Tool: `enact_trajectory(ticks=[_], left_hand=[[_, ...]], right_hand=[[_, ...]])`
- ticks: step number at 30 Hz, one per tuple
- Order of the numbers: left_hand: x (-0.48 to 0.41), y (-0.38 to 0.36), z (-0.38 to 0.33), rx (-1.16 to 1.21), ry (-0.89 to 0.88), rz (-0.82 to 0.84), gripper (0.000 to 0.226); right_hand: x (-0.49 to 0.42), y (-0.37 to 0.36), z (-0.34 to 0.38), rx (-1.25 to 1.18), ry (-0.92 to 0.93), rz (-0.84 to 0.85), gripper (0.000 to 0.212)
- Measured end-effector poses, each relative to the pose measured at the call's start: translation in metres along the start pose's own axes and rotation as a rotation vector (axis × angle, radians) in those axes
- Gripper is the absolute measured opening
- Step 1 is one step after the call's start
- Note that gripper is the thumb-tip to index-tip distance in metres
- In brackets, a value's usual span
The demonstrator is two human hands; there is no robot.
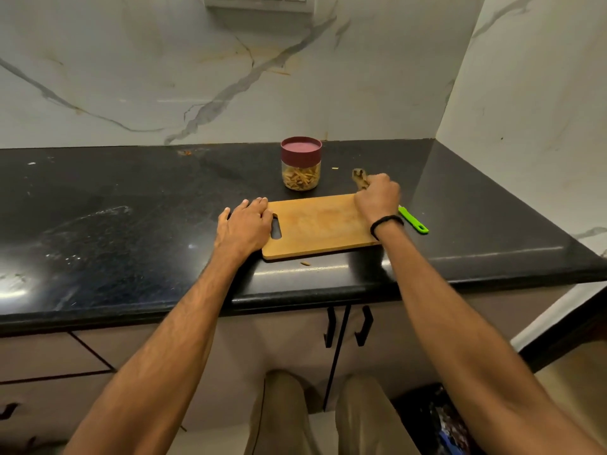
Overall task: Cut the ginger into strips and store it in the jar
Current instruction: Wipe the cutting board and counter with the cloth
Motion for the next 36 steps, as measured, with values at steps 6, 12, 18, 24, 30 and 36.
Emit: enact_trajectory(ticks=[6,12,18,24,30,36], left_hand=[[-0.001,-0.004,0.001,-0.012,0.010,-0.010,0.050],[-0.002,-0.012,0.012,-0.021,0.000,-0.010,0.053],[0.001,-0.009,0.003,-0.029,0.055,-0.022,0.056],[0.004,0.002,-0.010,-0.021,0.090,0.045,0.055],[0.008,0.007,-0.014,-0.044,0.115,0.126,0.054],[0.005,0.007,-0.016,-0.067,0.154,0.203,0.053]], right_hand=[[0.002,-0.052,0.010,0.285,0.189,0.172,0.035],[-0.007,-0.070,0.015,0.462,0.418,0.242,0.045],[0.002,-0.074,0.008,0.446,0.396,0.210,0.054],[0.022,-0.056,0.023,0.473,0.304,0.300,0.053],[0.063,-0.042,0.009,0.445,0.769,0.609,0.055],[0.102,-0.051,0.033,0.454,0.541,0.511,0.071]])
Point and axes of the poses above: each hand's wrist, its own x-axis away from the middle knuckle, its own y-axis out of the back of the hand, z = x × y, the point moved 1 cm from there along -x, towards the middle knuckle, and after that the axes turned 15 degrees about -y, right-handed, at the moved point
